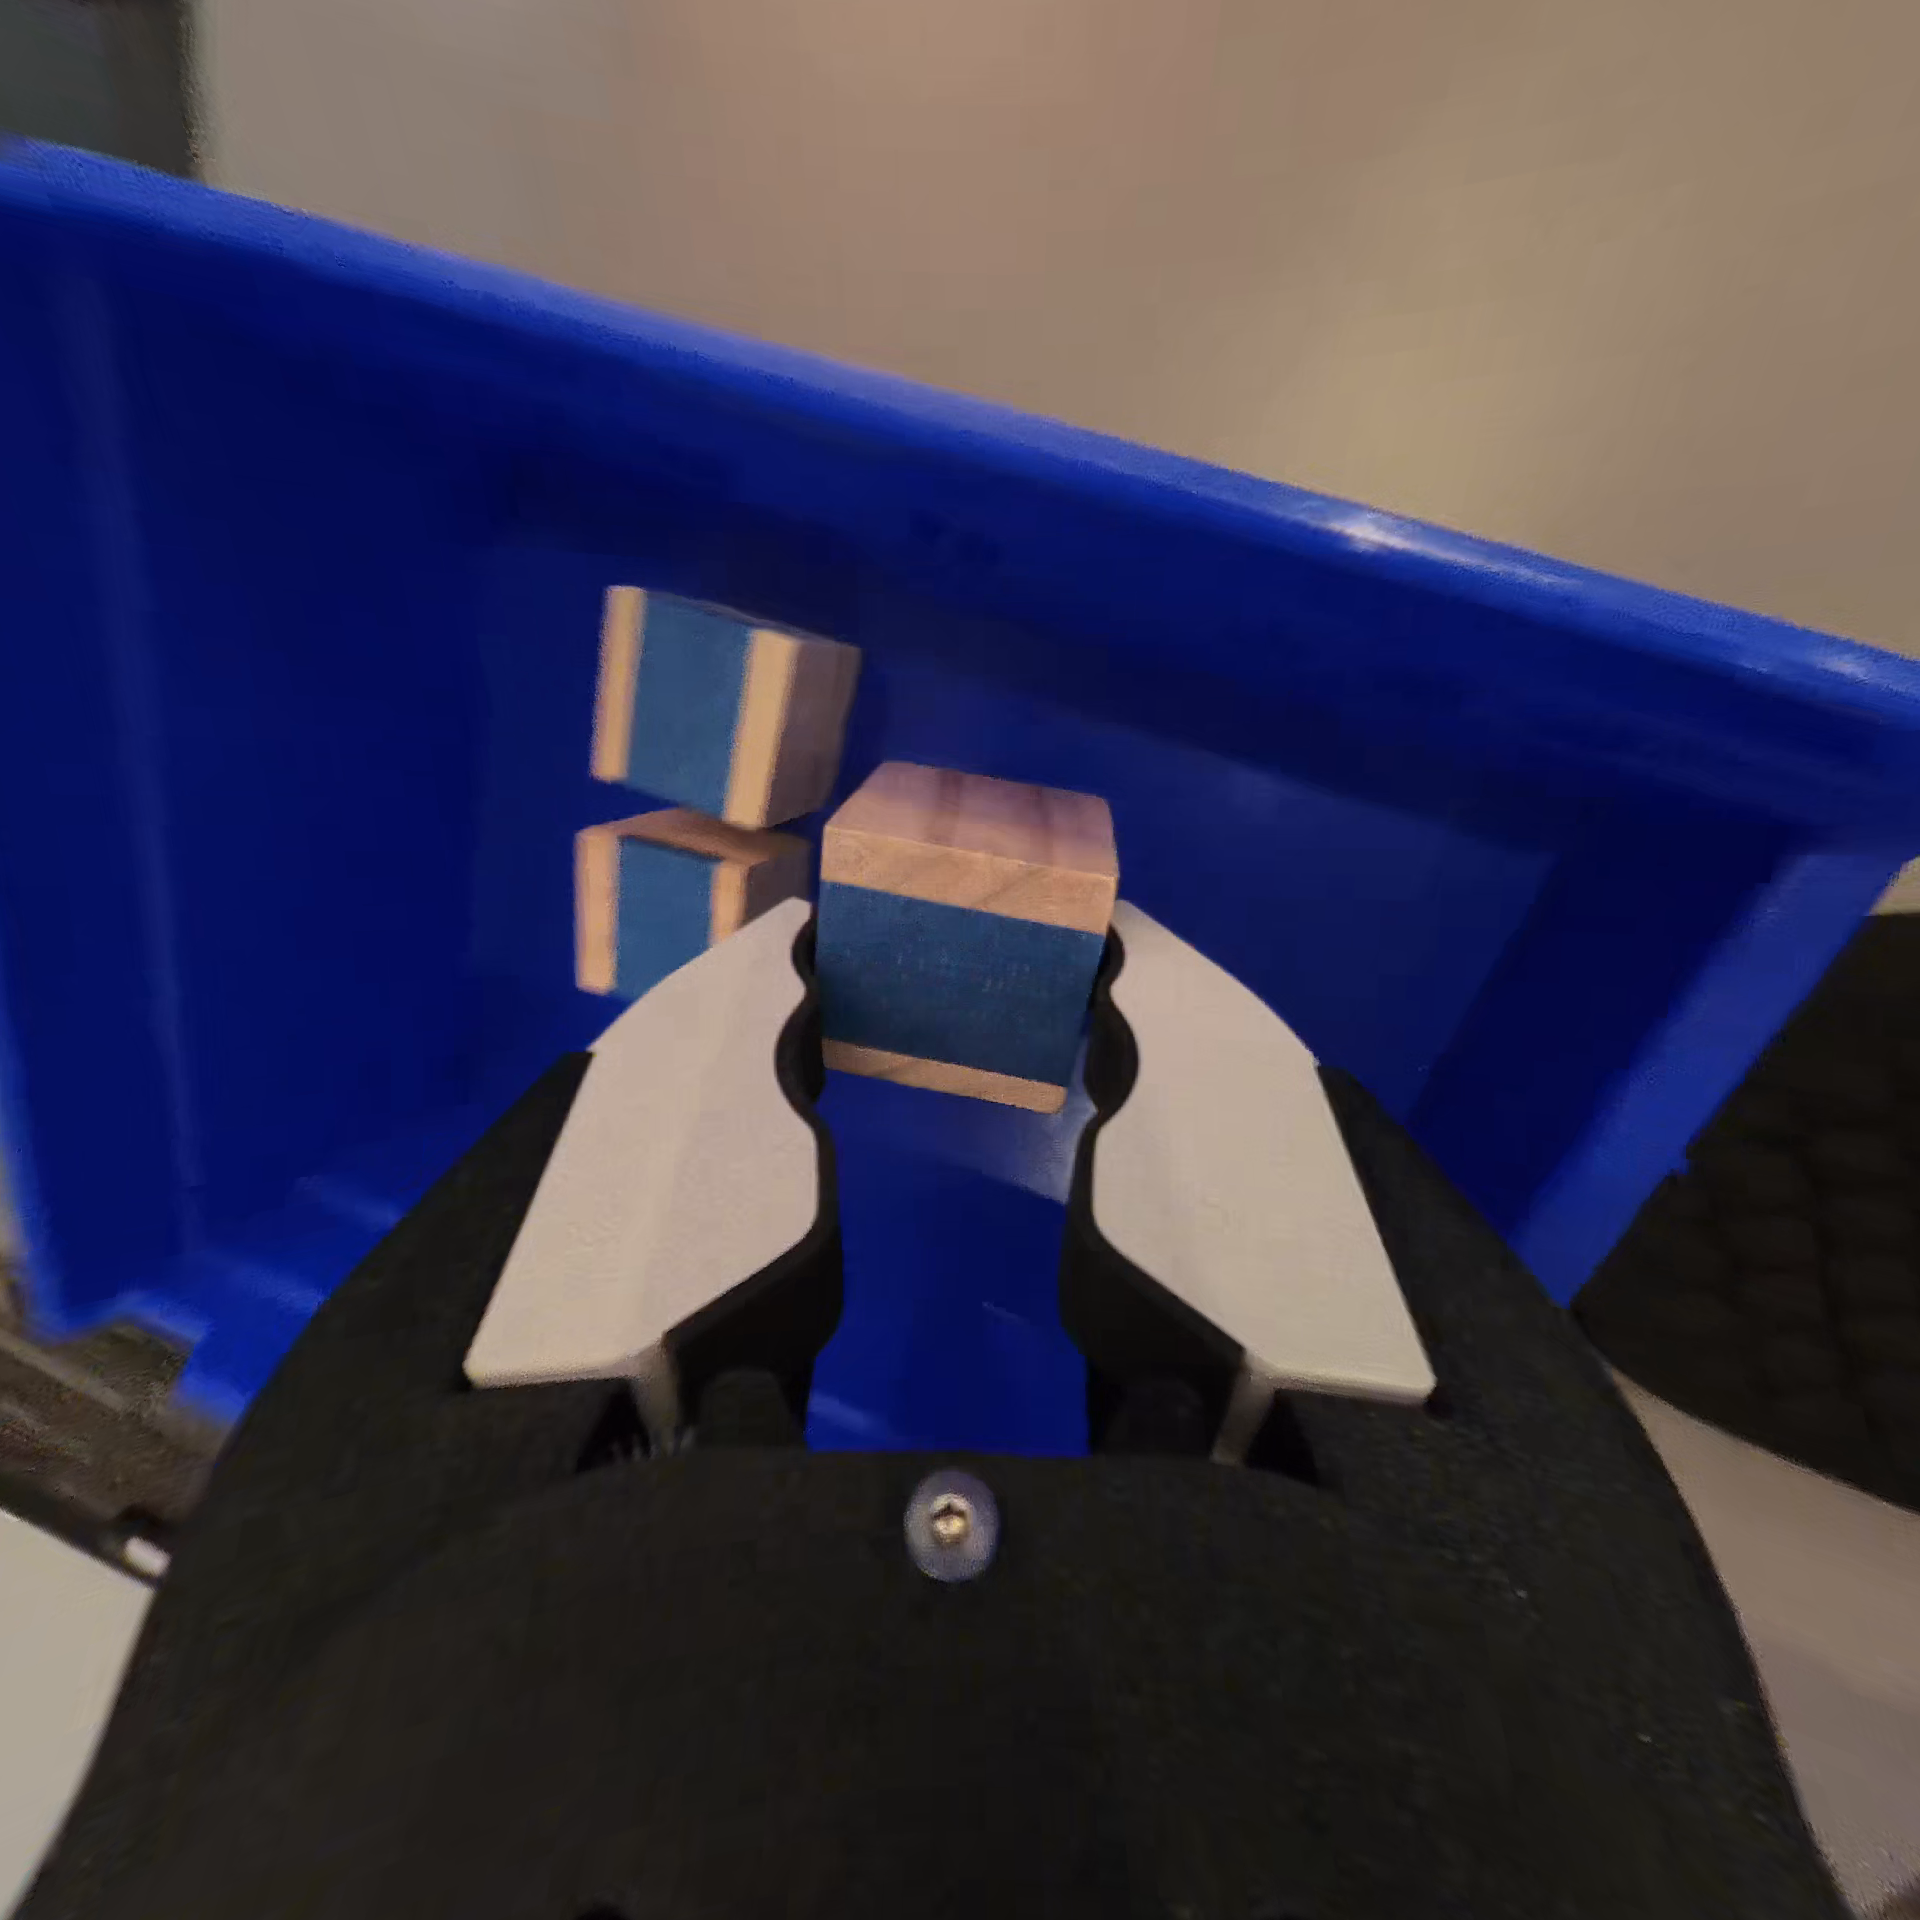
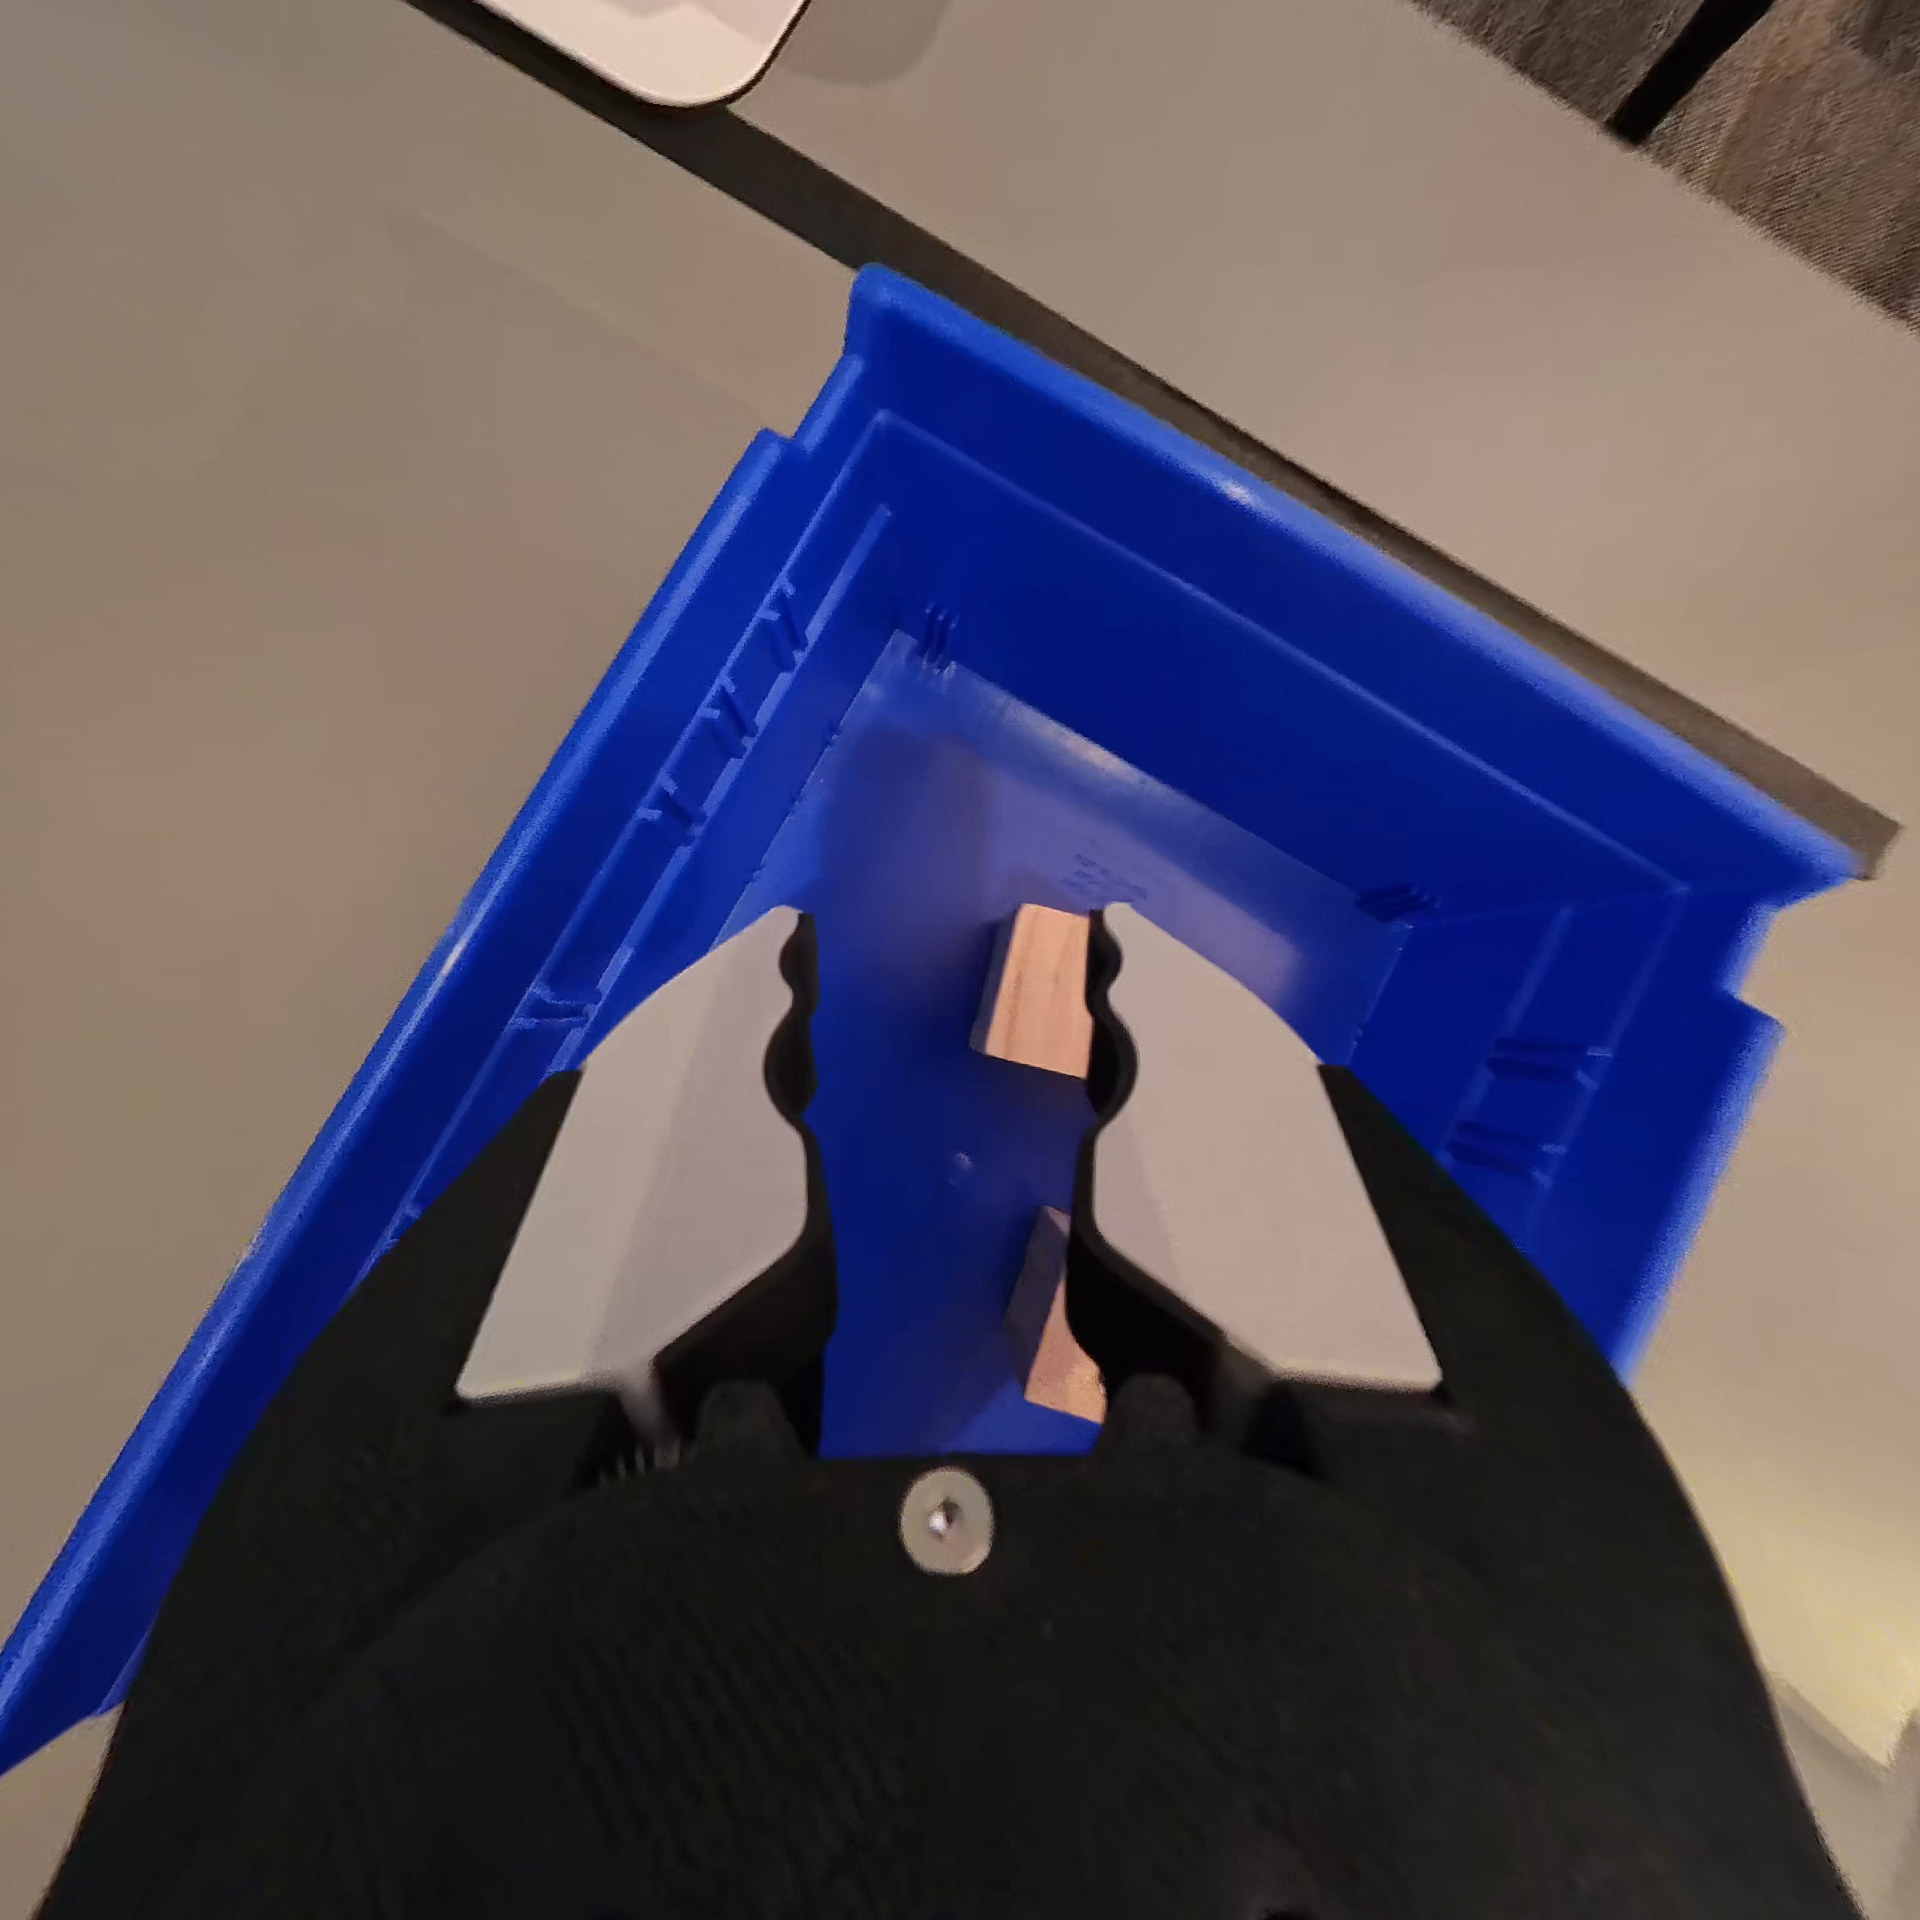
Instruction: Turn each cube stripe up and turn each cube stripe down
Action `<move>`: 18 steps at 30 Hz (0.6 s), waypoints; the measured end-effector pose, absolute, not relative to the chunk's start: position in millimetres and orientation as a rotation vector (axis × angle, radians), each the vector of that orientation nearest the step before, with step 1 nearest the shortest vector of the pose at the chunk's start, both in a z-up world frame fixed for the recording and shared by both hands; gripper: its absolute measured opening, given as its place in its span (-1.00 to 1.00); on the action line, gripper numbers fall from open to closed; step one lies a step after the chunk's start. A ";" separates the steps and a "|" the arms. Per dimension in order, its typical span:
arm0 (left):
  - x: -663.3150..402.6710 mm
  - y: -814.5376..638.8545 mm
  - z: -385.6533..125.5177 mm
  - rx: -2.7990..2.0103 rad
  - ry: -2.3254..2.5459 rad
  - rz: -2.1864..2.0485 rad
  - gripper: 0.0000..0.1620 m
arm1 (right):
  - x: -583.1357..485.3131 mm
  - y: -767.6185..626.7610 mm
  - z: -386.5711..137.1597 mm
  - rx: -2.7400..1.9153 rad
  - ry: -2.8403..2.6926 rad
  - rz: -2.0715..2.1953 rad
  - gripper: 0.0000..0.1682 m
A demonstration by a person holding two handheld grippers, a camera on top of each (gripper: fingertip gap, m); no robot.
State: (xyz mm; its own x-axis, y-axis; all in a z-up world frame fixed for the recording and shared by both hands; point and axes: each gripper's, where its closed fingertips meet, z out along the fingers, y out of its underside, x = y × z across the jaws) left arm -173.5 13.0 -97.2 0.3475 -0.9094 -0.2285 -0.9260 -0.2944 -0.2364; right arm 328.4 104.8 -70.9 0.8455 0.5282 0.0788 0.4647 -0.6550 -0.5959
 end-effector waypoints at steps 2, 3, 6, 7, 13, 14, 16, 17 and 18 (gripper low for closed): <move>-176.4 16.2 -60.5 -2.220 1.457 0.044 -0.40 | 334.0 107.1 -55.8 -2.348 -0.702 0.042 -0.39; -176.4 16.7 -38.2 -2.181 1.361 0.011 -0.40 | 334.6 108.3 -43.7 -2.301 -0.694 -0.004 -0.39; -157.1 7.1 30.3 -2.058 1.096 -0.236 -0.41 | 307.3 105.8 14.8 -1.998 -0.747 -0.024 -0.40; -142.5 -1.4 49.5 -2.012 1.044 -0.374 -0.41 | 289.6 100.1 37.3 -1.855 -0.787 -0.011 -0.37; -44.7 -49.0 105.4 -1.837 0.939 -1.060 -0.42 | 148.6 6.9 96.1 -1.113 -1.111 0.102 -0.12; -28.1 -56.2 106.4 -1.816 0.948 -1.154 -0.42 | 127.9 -10.5 93.8 -1.050 -1.159 0.126 -0.13; 3.2 -67.2 104.2 -1.775 0.970 -1.294 -0.42 | 96.2 -40.5 91.4 -0.947 -1.201 0.167 -0.16; 16.6 -70.5 99.6 -1.778 0.981 -1.329 -0.42 | 84.5 -54.4 90.3 -0.900 -1.217 0.181 -0.17; 28.8 -73.2 94.7 -1.788 0.993 -1.362 -0.42 | 76.3 -65.7 90.5 -0.857 -1.224 0.182 -0.17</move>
